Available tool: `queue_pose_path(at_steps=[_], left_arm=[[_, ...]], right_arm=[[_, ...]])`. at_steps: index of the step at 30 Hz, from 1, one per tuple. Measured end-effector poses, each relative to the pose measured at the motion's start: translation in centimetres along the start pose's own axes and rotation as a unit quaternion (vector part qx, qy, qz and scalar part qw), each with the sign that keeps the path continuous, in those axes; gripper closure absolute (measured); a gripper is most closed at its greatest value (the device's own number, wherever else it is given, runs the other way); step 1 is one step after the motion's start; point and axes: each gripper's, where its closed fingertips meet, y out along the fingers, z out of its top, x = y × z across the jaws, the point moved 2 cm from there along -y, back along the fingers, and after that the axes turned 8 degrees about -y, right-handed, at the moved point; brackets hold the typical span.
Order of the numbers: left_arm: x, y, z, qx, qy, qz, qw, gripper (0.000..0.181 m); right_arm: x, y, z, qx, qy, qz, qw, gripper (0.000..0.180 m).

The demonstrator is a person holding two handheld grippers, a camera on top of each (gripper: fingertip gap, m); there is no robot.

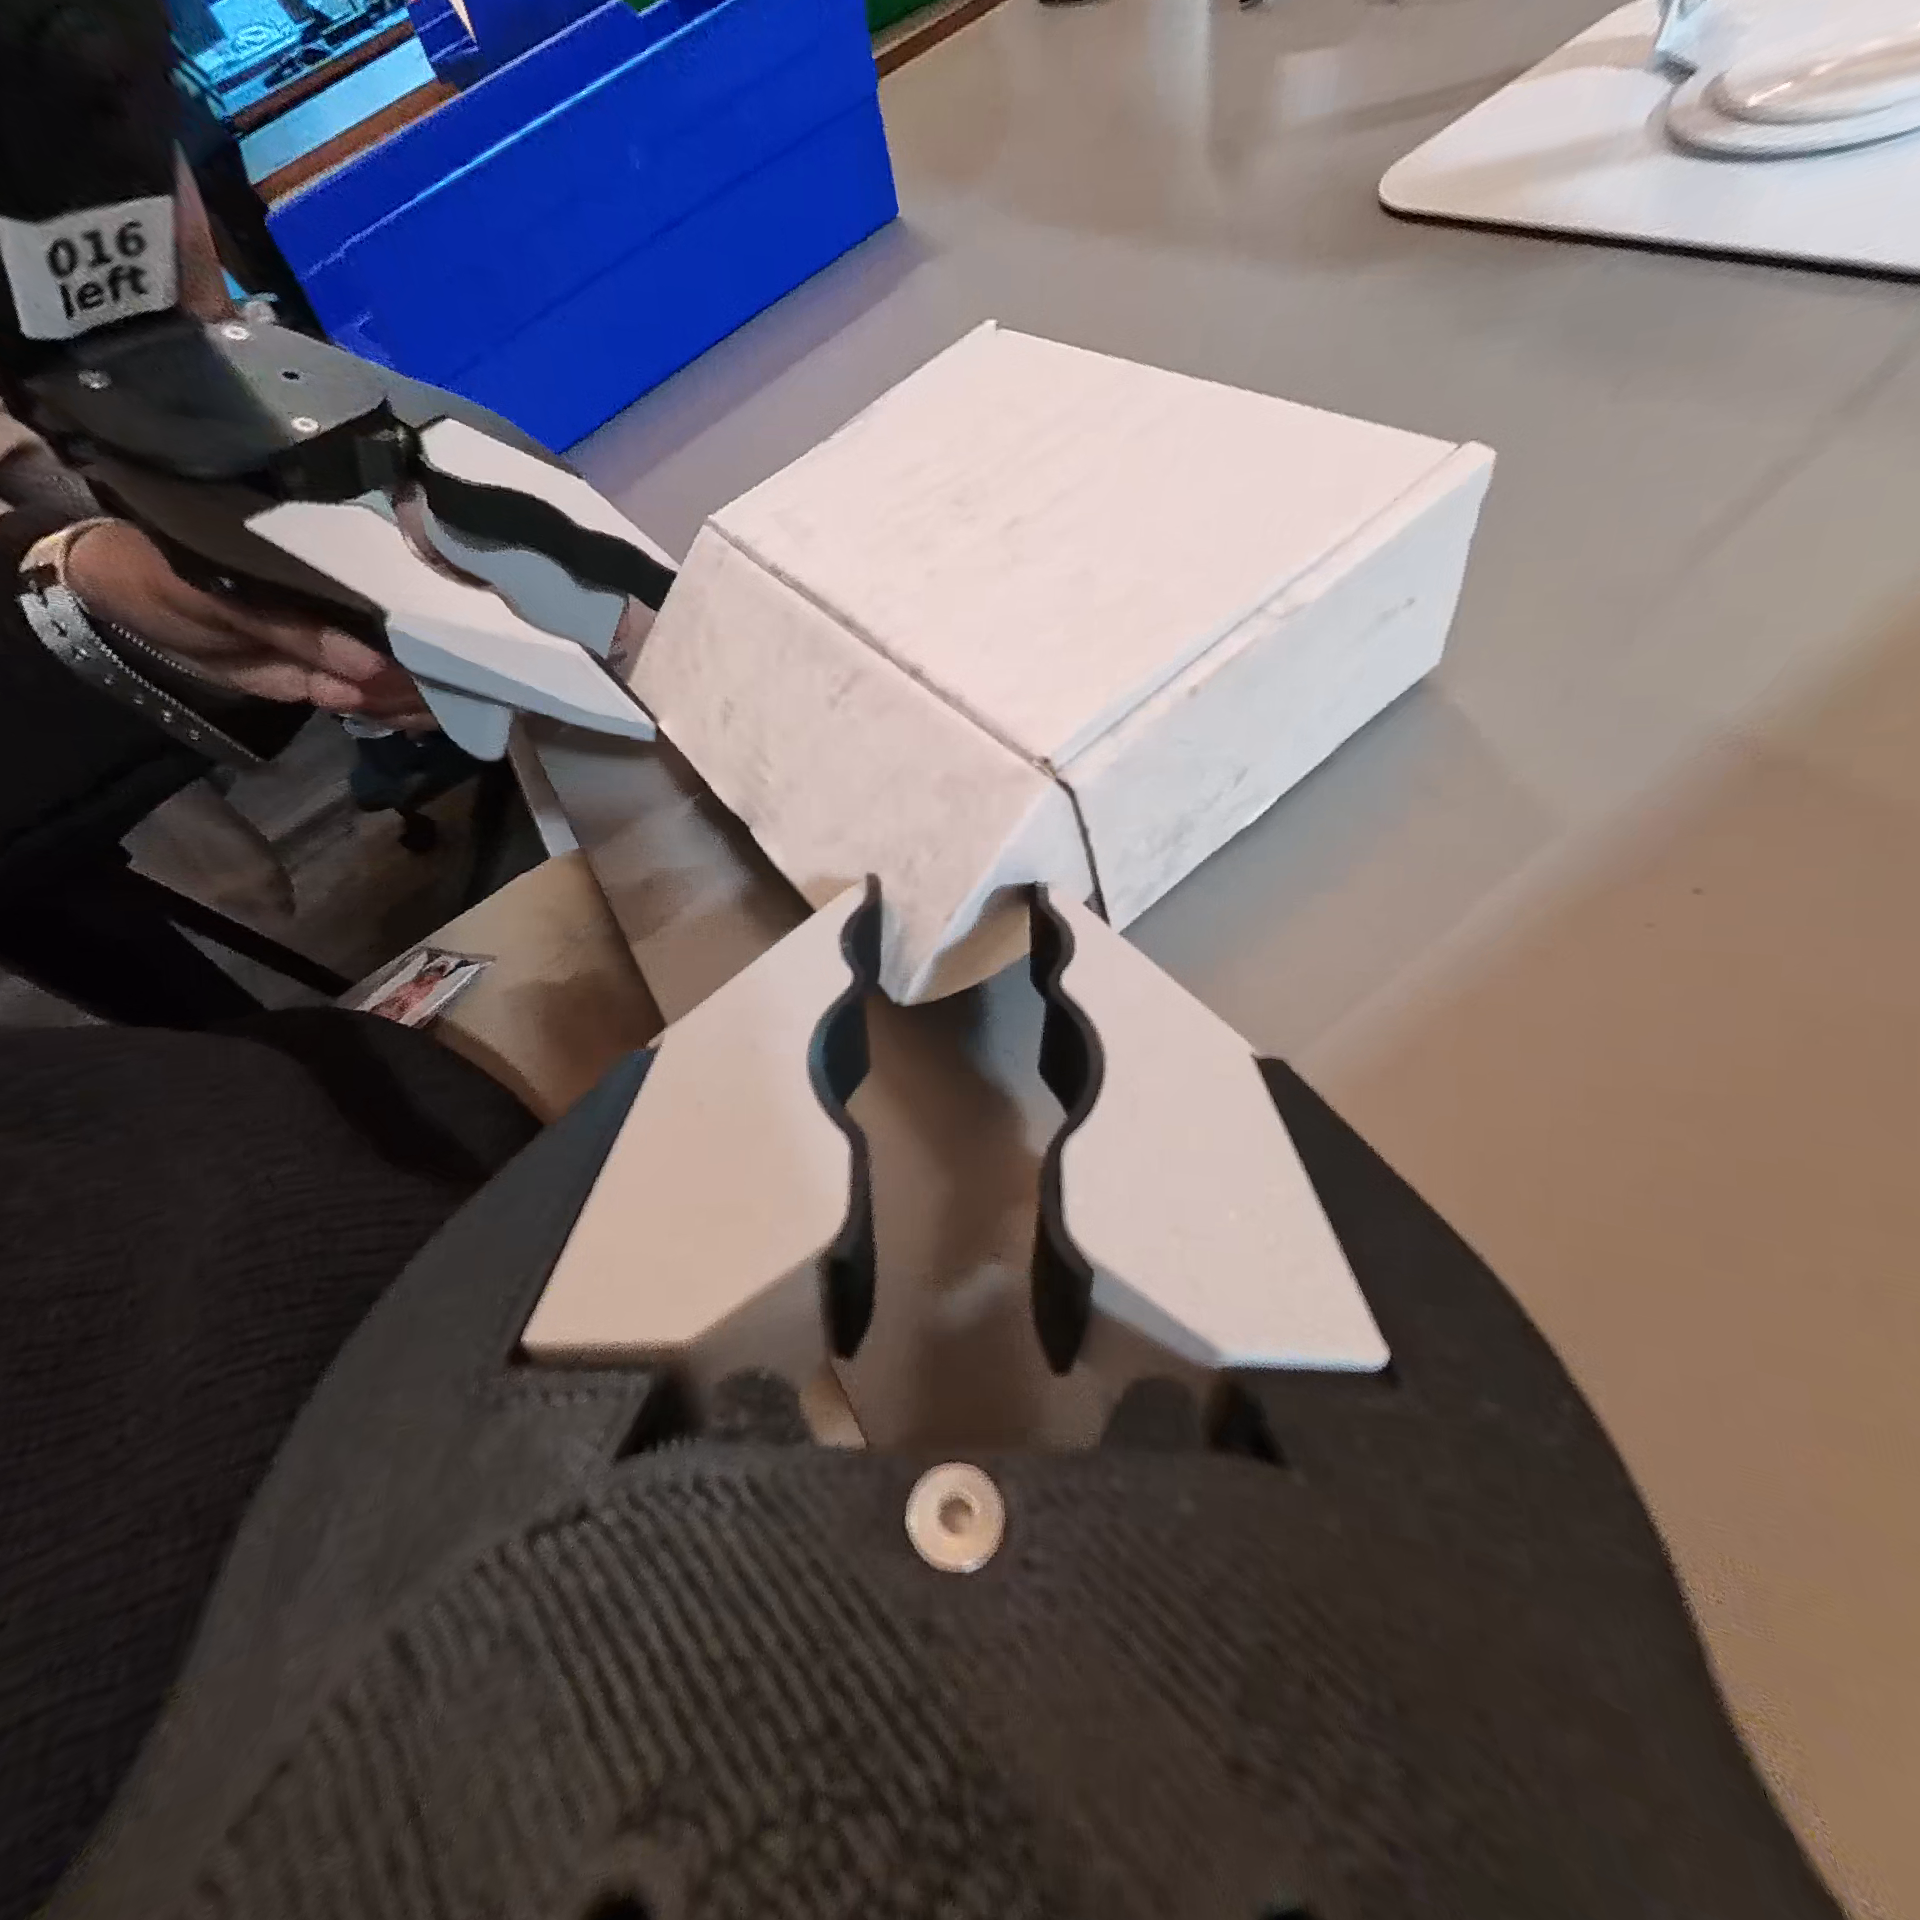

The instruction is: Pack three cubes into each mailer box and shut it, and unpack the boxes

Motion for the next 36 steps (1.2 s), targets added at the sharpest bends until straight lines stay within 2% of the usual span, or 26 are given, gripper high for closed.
queue_pose_path(at_steps=[4,9,12,14,16,20,23,27,36], left_arm=[[0.0,0.1,0.0,0.001,0.019,0.011,1.000,0.139],[-0.1,-0.4,0.6,0.020,0.005,-0.005,1.000,0.137],[-0.8,-0.6,1.1,0.037,-0.004,0.005,0.999,0.135],[-1.8,-0.4,1.2,0.038,-0.002,0.031,0.999,0.117],[-2.8,-0.3,1.6,0.038,0.018,0.051,0.998,0.099],[-2.7,0.3,2.3,0.034,0.003,0.013,0.999,0.091],[-2.4,1.0,2.0,0.006,-0.003,-0.011,1.000,0.093],[-1.9,1.9,1.3,-0.039,-0.001,-0.033,0.999,0.109],[-2.6,2.0,1.0,-0.045,0.007,0.000,0.999,0.119]], right_arm=[[-0.2,0.0,0.0,-0.002,-0.015,-0.004,1.000,0.149],[-0.2,-0.4,0.3,-0.007,-0.072,-0.034,0.997,0.145],[0.1,-0.4,0.3,-0.006,-0.070,-0.043,0.997,0.139],[0.3,-0.3,0.3,-0.009,-0.066,-0.042,0.997,0.122],[0.5,-0.2,0.5,-0.010,-0.063,-0.036,0.997,0.115],[0.9,0.6,0.2,-0.042,-0.042,0.000,0.998,0.101],[1.3,1.3,-0.2,-0.071,-0.066,0.006,0.995,0.104],[1.2,2.2,-0.3,-0.086,-0.083,0.027,0.993,0.112],[1.5,2.0,-0.4,-0.090,-0.069,0.036,0.993,0.134]])
